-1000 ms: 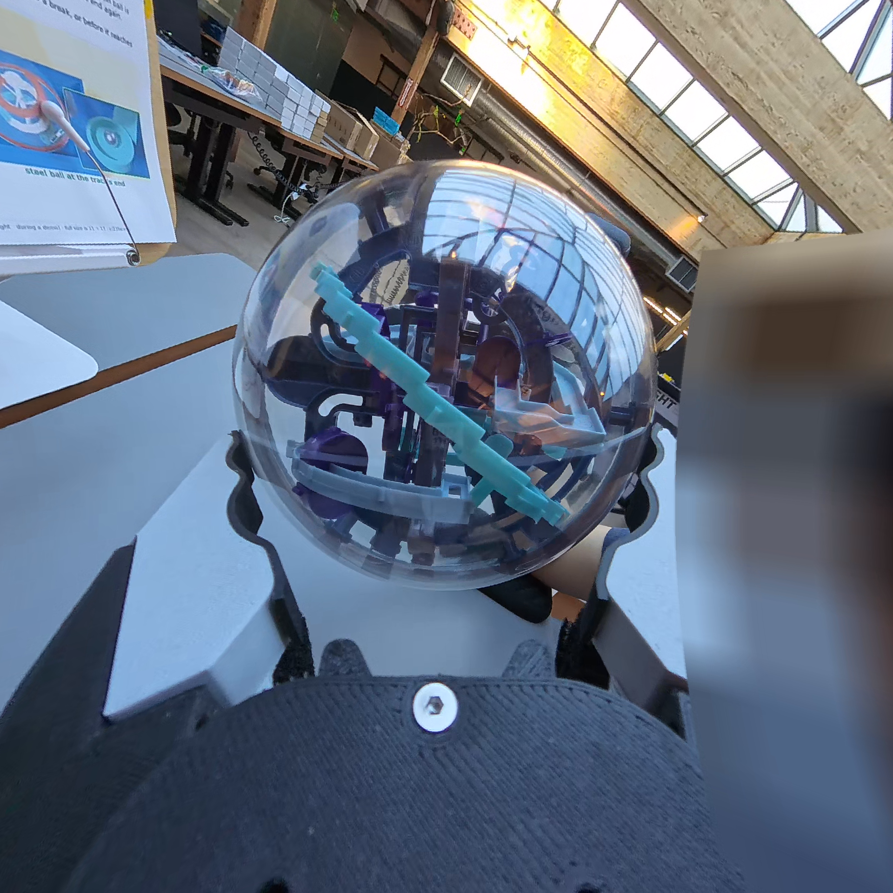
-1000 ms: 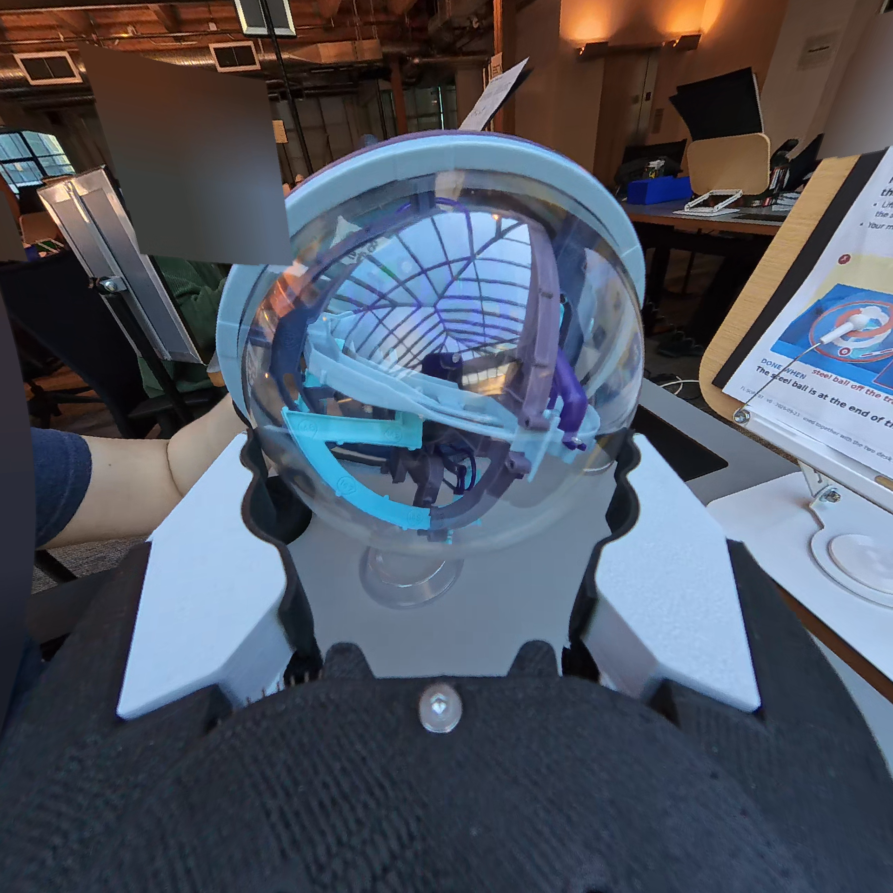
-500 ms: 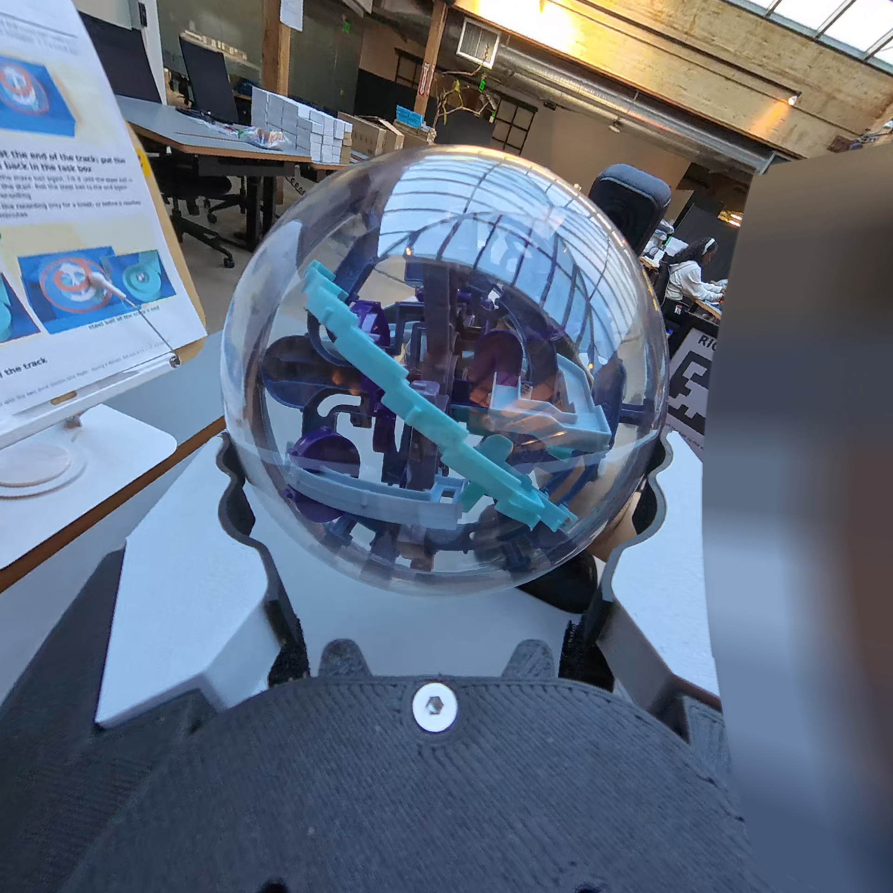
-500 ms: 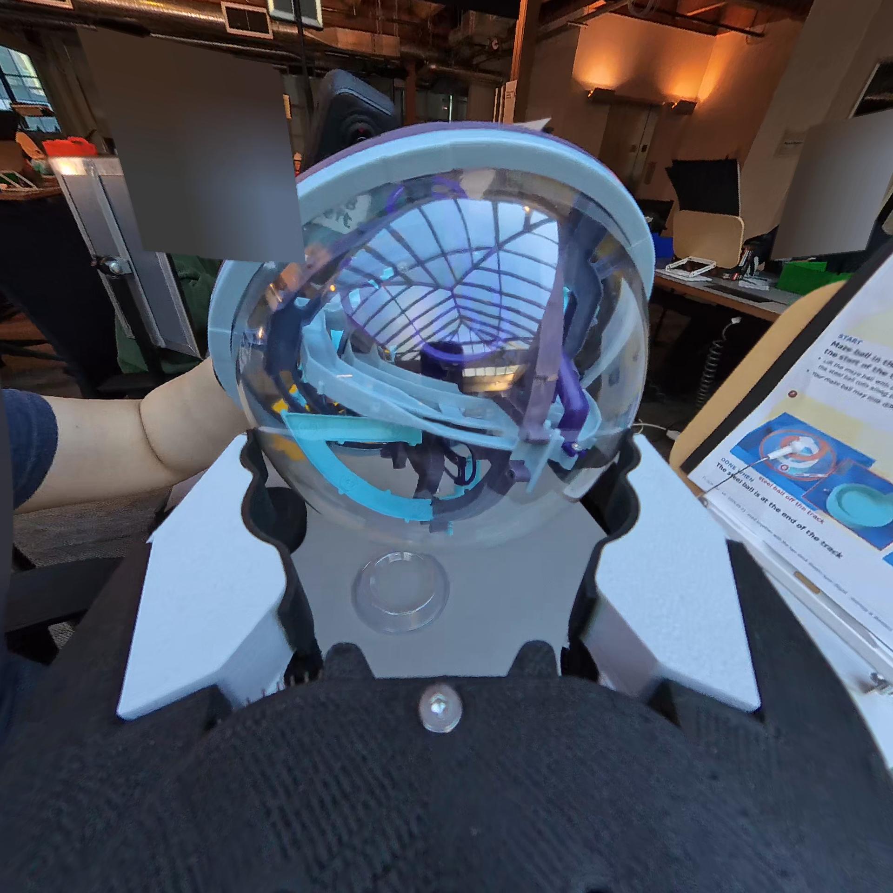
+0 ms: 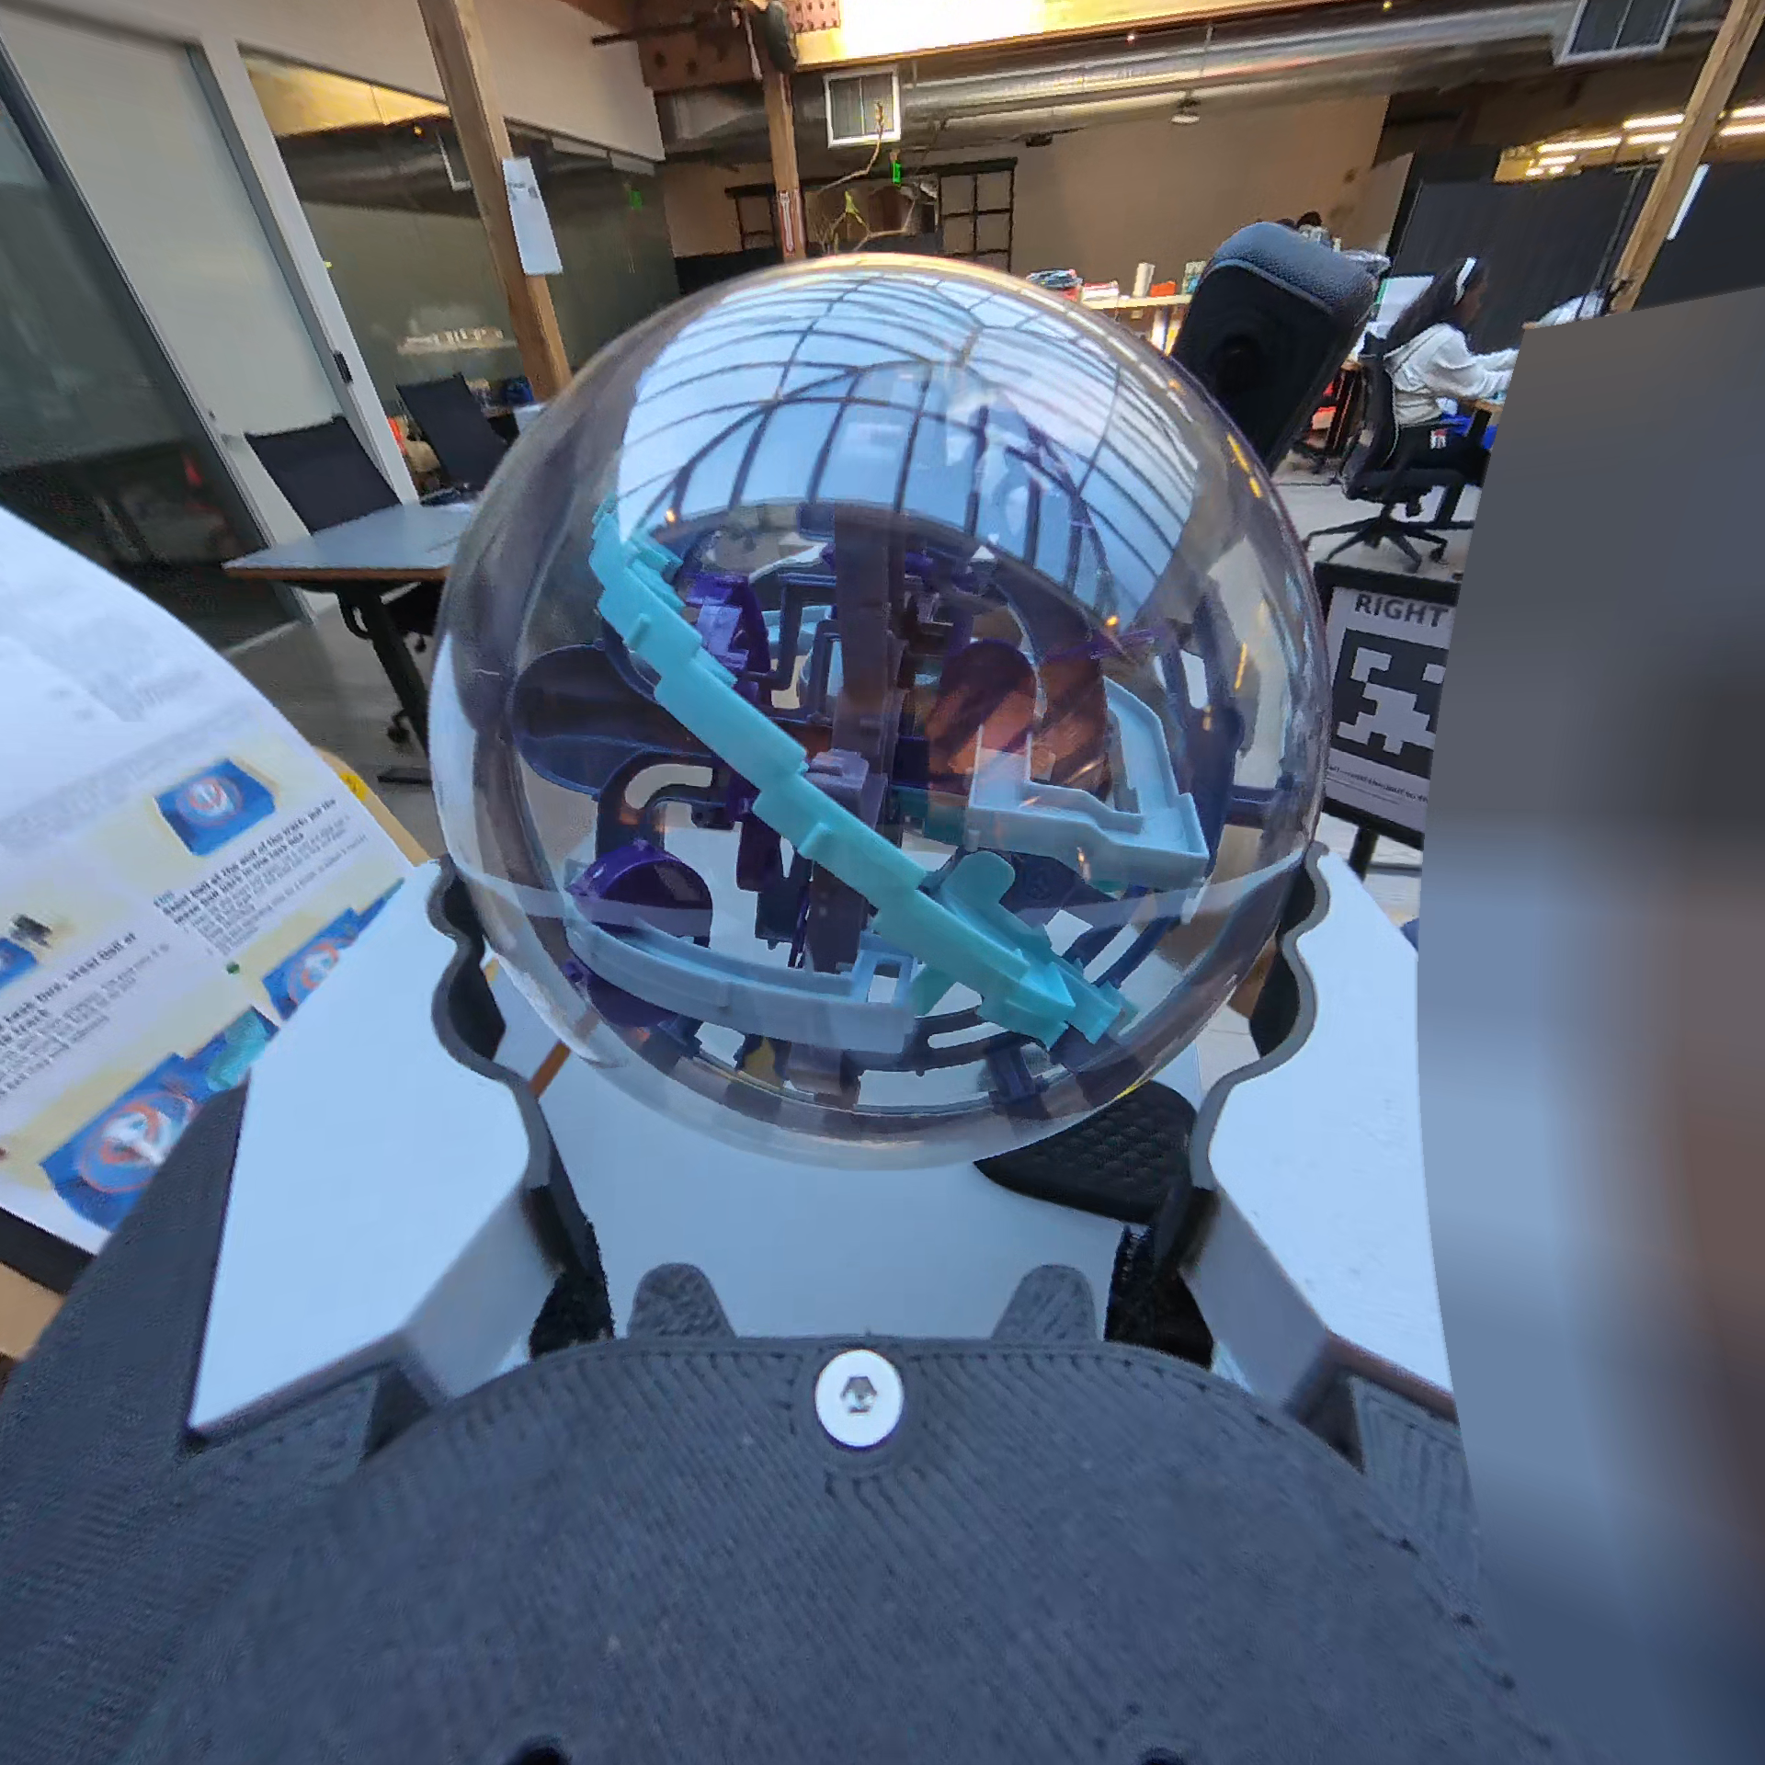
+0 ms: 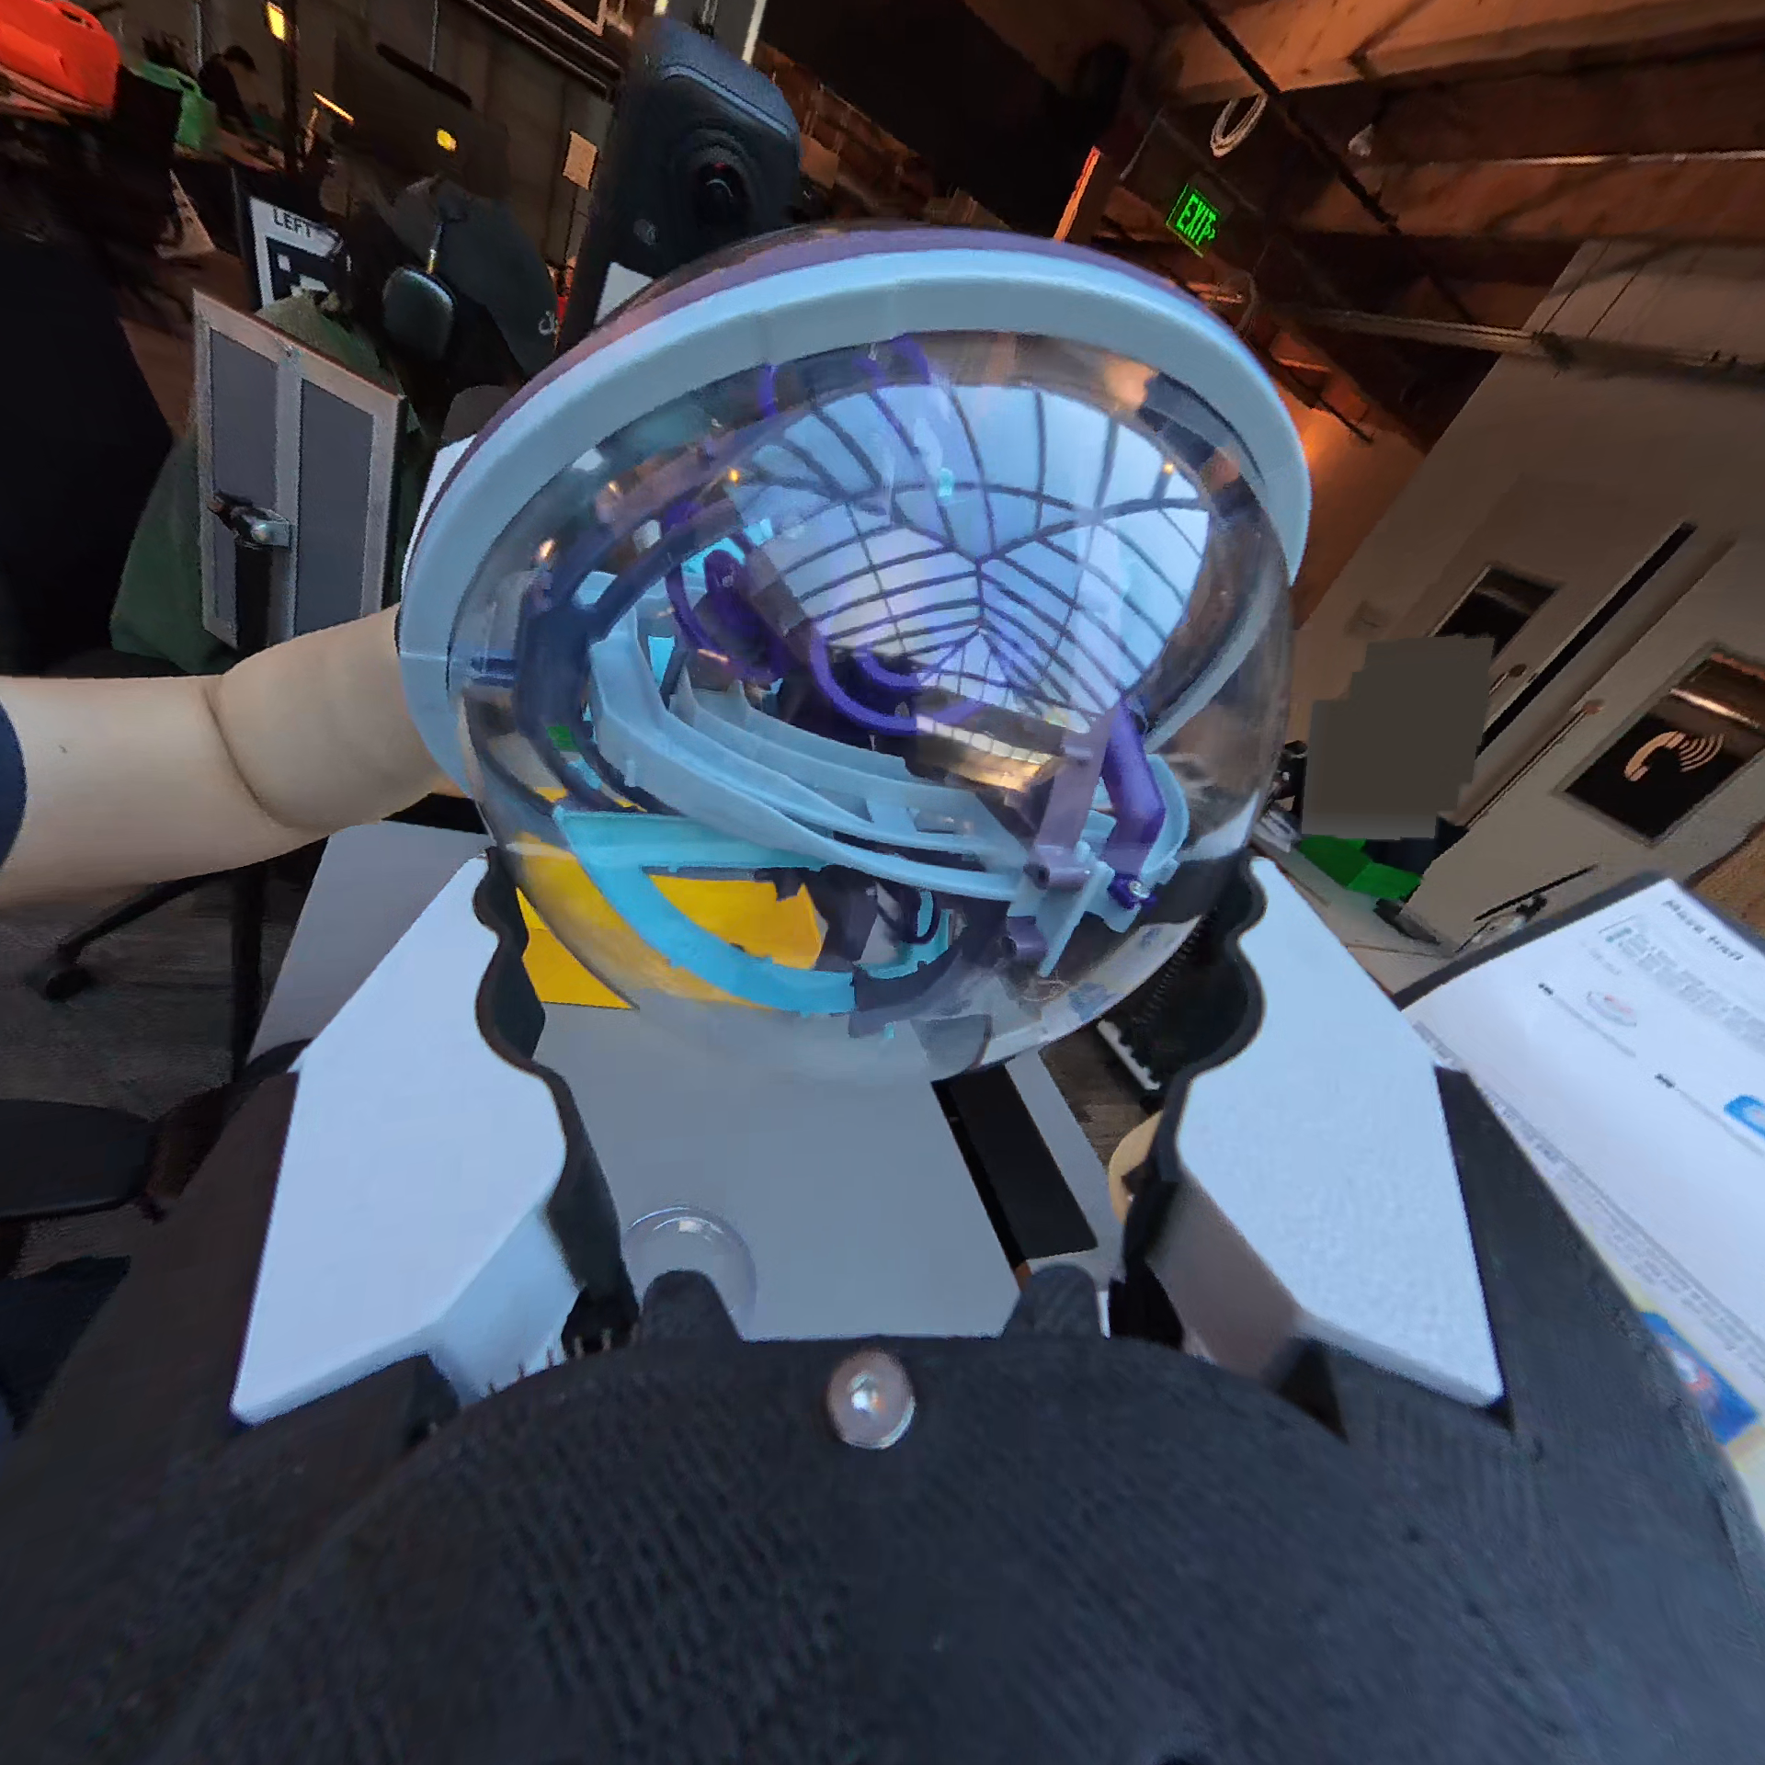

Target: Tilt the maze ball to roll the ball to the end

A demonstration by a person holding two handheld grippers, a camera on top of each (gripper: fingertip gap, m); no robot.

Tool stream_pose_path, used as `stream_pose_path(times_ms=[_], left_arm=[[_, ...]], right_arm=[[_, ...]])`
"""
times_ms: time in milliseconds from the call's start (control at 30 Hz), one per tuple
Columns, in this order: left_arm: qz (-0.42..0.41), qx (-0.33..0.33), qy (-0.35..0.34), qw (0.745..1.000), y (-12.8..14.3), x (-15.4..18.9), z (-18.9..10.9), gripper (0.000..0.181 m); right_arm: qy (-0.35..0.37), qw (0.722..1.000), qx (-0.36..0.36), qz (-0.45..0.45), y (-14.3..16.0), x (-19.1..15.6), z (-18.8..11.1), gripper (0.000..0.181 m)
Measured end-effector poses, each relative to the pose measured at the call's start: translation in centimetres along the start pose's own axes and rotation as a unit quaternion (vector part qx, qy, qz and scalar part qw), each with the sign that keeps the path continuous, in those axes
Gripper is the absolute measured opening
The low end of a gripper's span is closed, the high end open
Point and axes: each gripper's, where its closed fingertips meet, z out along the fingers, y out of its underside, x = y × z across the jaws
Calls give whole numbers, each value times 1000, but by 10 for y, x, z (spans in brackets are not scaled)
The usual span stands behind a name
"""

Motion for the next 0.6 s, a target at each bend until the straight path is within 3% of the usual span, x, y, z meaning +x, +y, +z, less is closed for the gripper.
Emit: stream_pose_path(times_ms=[367, 600], left_arm=[[182, 35, -35, 982, -108, 91, -33, 159], [261, 60, -40, 963, -149, 143, -51, 158]], right_arm=[[29, 987, 26, -156, -127, -41, -32, 142], [49, 969, 28, -240, -187, -71, -49, 142]])
